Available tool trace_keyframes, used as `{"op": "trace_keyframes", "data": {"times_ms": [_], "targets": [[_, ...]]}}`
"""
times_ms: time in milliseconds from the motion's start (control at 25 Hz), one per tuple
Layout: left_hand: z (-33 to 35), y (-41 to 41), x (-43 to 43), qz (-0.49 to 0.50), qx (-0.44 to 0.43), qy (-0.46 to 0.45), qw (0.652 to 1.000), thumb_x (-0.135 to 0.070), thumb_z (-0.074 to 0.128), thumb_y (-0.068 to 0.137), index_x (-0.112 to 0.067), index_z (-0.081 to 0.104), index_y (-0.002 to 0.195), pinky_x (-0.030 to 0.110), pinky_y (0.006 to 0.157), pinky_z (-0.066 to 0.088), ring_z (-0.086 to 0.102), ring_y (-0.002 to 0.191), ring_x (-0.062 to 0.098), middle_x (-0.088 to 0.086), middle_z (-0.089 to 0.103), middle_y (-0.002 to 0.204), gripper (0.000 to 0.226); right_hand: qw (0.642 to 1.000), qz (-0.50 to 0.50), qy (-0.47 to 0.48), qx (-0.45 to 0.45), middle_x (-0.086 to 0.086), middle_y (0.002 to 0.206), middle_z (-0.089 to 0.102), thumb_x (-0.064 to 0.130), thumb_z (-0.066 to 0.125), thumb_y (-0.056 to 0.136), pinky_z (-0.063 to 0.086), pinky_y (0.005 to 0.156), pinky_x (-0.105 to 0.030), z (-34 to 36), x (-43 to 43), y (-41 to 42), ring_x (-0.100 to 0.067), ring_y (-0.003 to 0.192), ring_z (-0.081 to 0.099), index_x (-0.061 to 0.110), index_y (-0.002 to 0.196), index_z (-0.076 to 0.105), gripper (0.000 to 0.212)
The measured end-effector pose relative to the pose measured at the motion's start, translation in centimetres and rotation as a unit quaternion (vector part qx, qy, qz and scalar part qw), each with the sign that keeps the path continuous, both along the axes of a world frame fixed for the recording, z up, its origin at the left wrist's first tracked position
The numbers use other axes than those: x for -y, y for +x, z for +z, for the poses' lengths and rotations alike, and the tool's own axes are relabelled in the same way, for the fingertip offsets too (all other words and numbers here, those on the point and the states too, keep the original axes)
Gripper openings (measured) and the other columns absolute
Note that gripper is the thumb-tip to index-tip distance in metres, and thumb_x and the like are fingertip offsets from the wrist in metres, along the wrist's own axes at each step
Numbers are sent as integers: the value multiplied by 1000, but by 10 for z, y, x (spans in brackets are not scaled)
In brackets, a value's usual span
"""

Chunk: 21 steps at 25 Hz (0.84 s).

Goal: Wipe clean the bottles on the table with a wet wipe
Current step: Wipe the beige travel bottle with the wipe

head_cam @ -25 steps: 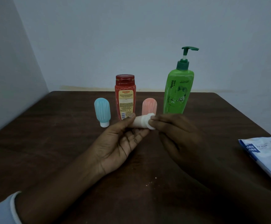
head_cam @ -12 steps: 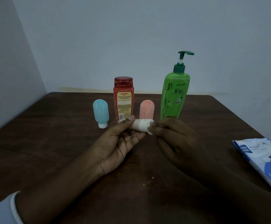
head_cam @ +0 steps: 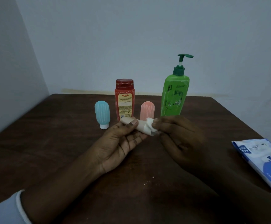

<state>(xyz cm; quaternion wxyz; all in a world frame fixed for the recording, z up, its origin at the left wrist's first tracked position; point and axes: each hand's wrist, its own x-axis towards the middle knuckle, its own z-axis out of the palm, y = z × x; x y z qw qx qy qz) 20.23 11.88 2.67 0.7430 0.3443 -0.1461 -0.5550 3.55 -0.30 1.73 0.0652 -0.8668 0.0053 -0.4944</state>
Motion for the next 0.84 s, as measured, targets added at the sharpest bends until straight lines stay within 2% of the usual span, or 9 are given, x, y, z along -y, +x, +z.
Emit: {"op": "trace_keyframes", "data": {"times_ms": [160,320,400,520,640,720,840], "targets": [[-2,4,0,-8,26,-13,1000,6,61,80,-7,55,137,47,88,63,75,109,32,21,75,120,58,998,-20,43,31,-12,109,70,0,66,88,53,91,-31,3,6,0,-18,105,66,-2,103,74,17],[-4,0,-1,-23,102,-31,994,9,61,77,-14,58,132,43,87,64,77,105,27,13,78,115,59,998,21,27,-44,-9,109,70,-4,67,85,53,89,-28,2,5,1,-17,104,66,1,103,74,21],[-6,1,-2,-34,119,-35,992,8,62,77,-16,58,131,43,89,63,76,107,27,14,77,118,59,996,18,22,-90,-6,109,70,1,64,87,53,87,-27,1,7,3,-13,103,64,5,103,74,19],[-9,5,-1,-52,130,-29,990,5,64,80,-16,60,130,47,96,58,75,109,27,16,76,119,54,997,-18,43,-69,-5,106,69,16,56,93,53,83,-33,3,15,2,-13,98,64,6,102,73,21],[-16,6,-1,-119,170,-35,978,-1,72,83,-14,66,132,50,104,52,70,118,29,21,71,129,51,998,-36,48,-10,-9,114,67,3,58,93,52,93,-30,2,15,2,-16,108,63,2,109,71,21],[-22,7,0,-147,197,-41,969,-4,73,84,-17,67,133,49,106,51,68,122,30,21,68,133,51,999,-26,27,-26,-10,121,65,-4,60,89,47,101,-26,0,11,3,-17,116,61,2,116,70,29],[-25,8,2,-141,197,-55,969,-5,72,85,-17,67,133,47,104,54,68,122,29,20,68,133,50,997,-13,17,-69,-9,123,63,-2,60,89,48,100,-27,1,7,5,-17,117,59,3,120,68,33]]}}
